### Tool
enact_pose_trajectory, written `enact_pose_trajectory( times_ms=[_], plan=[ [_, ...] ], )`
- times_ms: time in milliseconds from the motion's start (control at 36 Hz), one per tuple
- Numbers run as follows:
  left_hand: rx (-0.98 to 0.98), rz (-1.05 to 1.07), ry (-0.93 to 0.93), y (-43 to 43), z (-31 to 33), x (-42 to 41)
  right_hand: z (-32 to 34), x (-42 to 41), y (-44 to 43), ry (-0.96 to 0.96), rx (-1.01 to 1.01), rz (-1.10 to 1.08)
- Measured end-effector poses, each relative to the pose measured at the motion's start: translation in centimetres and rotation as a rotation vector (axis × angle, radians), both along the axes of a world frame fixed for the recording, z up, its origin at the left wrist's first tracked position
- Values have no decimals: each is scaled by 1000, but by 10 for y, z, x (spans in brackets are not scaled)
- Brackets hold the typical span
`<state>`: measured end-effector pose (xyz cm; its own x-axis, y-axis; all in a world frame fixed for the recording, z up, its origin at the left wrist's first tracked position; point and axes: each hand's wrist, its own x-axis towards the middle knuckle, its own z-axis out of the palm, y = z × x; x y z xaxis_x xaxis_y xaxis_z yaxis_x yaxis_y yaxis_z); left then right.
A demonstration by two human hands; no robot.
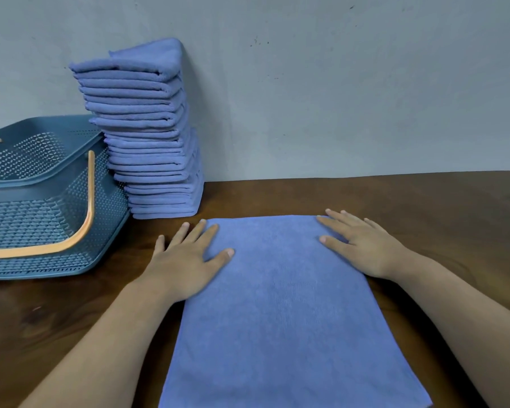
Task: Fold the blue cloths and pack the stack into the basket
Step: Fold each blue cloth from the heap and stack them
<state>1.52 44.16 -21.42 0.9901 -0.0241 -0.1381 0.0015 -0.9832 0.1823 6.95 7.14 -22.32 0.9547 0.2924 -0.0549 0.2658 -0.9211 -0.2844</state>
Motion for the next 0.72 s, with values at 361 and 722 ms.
enact_pose_trajectory(
  times_ms=[361, 722],
  plan=[
    [-105, -375, -116, -55, -5, -20, -3, -21, 13, -168, 81, 182],
    [-27, -103, 33, 1, -4, 1, 5, -11, -5, 57, -51, 196]
  ],
)
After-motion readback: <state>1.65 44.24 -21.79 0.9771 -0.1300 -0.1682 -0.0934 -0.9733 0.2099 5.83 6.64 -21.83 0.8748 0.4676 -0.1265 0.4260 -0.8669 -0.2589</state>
